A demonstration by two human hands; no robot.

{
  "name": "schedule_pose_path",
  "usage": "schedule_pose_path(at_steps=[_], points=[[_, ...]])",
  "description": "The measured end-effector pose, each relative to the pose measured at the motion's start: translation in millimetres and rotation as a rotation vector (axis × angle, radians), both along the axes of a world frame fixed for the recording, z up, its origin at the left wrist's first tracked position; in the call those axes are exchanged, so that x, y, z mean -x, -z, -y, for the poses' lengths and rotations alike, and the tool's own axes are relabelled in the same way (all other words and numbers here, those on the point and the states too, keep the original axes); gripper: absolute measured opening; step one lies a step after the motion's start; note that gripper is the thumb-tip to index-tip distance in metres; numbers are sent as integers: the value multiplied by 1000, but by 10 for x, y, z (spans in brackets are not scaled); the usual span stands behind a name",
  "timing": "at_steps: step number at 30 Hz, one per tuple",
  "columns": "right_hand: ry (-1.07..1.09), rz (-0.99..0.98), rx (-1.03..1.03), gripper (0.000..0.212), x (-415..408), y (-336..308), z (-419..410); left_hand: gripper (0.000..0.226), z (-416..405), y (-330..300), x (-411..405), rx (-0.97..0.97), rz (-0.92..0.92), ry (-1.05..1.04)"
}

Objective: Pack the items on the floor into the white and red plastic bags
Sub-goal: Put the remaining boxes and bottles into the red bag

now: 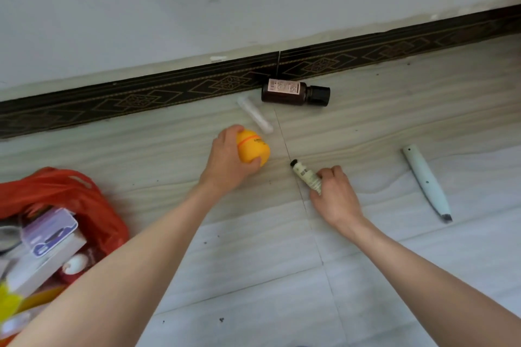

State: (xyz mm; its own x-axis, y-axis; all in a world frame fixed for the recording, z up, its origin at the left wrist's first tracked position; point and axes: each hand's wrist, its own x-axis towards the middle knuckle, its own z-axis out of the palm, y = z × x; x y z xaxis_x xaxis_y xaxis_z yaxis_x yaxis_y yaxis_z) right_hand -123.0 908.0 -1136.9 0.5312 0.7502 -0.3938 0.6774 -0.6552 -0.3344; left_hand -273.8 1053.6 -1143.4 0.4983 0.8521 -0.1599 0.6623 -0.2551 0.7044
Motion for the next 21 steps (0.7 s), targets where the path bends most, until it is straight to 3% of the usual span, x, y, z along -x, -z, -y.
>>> schedule_pose_path(at_steps=[5, 10, 18, 21], points=[[66, -175, -102, 32, 410, -243, -18, 74, 174, -306, 369, 19, -38, 35], [-99, -274, -193, 34, 961, -544, -58, 76, 114, -898, 996, -64, -125, 112], [-175, -485, -294, 30, 2088, -948, -483, 68, 131, -1433, 2226, -102, -210, -109], [-248, -520, -282, 30, 2531, -918, -692, 80, 118, -1369, 2777, -132, -315, -215]])
